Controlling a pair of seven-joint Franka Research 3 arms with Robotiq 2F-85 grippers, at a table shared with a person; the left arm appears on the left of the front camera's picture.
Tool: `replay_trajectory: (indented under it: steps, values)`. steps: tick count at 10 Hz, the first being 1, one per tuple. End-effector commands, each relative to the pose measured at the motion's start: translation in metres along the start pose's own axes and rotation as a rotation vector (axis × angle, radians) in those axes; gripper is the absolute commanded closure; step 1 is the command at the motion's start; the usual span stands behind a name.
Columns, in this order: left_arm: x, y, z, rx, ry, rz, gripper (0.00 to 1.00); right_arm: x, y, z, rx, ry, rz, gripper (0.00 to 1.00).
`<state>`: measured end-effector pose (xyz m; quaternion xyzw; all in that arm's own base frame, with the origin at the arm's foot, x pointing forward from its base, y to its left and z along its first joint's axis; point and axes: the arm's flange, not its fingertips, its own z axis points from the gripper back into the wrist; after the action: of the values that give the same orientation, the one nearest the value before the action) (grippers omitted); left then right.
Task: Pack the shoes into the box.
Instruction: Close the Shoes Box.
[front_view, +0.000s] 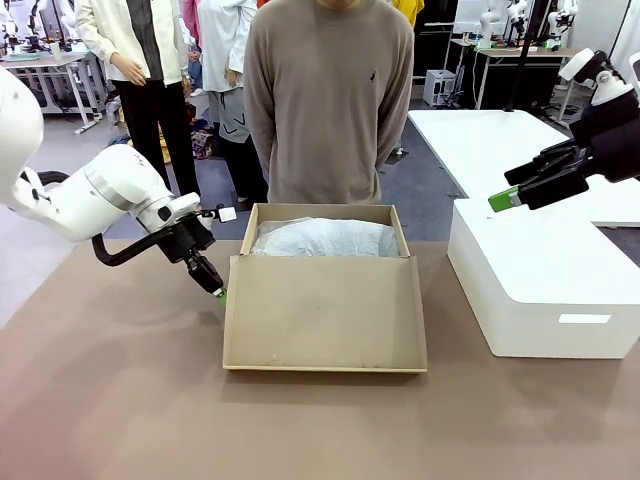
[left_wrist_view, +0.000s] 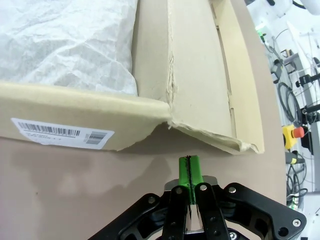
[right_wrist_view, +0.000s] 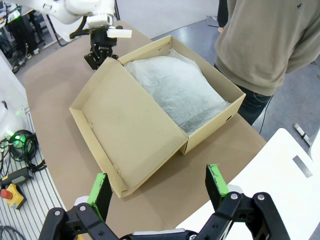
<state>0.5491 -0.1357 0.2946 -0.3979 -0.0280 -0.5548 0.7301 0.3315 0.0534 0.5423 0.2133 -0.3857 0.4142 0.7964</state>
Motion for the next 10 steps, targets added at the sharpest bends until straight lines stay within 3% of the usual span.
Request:
replay_trajectory:
  steps: [1, 10]
  values:
    - [0.003, 0.005, -0.006, -0.017, -0.044, -0.031, 1.00, 0.000, -0.002, -0.001, 0.013, -0.017, 0.013, 0.00]
    - [0.003, 0.005, -0.022, -0.191, -0.063, -0.078, 1.00, 0.000, -0.002, -0.001, 0.013, -0.017, 0.013, 0.00]
